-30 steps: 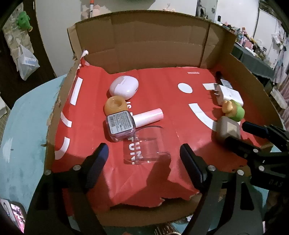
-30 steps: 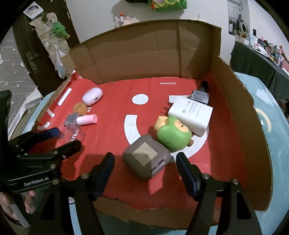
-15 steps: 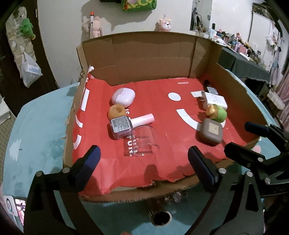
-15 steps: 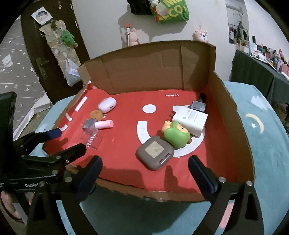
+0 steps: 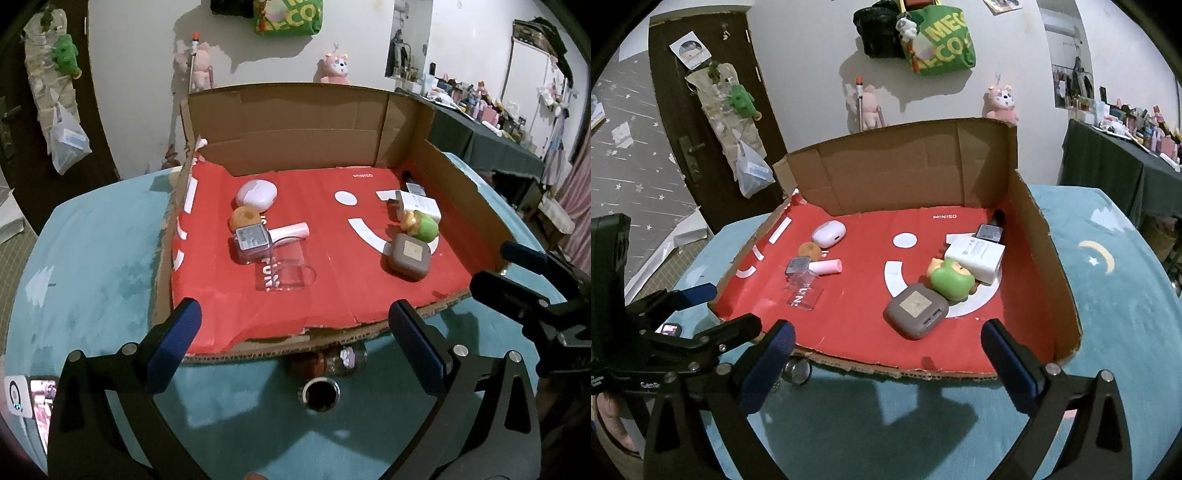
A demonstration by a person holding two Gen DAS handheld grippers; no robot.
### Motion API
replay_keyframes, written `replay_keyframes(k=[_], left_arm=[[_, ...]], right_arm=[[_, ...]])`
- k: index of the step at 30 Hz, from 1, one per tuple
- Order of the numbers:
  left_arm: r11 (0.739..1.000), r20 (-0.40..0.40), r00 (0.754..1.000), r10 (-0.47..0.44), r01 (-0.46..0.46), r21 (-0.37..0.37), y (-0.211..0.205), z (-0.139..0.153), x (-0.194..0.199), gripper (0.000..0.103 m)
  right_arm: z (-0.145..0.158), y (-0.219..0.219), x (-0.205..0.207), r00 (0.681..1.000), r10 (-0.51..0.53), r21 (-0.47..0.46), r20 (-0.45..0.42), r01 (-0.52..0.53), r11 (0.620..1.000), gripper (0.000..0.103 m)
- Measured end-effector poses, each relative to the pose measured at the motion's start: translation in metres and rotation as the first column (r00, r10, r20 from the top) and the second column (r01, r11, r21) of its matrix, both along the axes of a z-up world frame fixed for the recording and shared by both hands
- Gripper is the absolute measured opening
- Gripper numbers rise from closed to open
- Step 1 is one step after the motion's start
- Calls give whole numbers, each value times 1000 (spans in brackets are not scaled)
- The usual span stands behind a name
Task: Organize rigid objects
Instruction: 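Withdraw both grippers from the box toward the remaining table items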
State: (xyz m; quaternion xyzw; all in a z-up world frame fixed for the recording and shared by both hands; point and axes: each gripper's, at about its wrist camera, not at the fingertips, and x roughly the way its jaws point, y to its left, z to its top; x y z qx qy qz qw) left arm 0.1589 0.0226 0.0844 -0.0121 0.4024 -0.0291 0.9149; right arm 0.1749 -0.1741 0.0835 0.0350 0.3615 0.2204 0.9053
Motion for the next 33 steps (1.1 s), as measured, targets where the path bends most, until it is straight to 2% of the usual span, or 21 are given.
replay_keyframes(k=[14,25,33], left_arm=[[1000,4,1000,16,-16,-9,8,-6,-34,103],[1000,-40,999,17,-18,-16,16,-27,-57,103],[1000,-74,997,-3,1,-28,15,-44,-61,103]], right_arm=[[-2,2,-23,1000,21,7,10,-21,1000,103],[-14,12,-31,997,68,15,-33,-68,998,103],[-23,28,-35,990,121,20,-75,-120,993,89]])
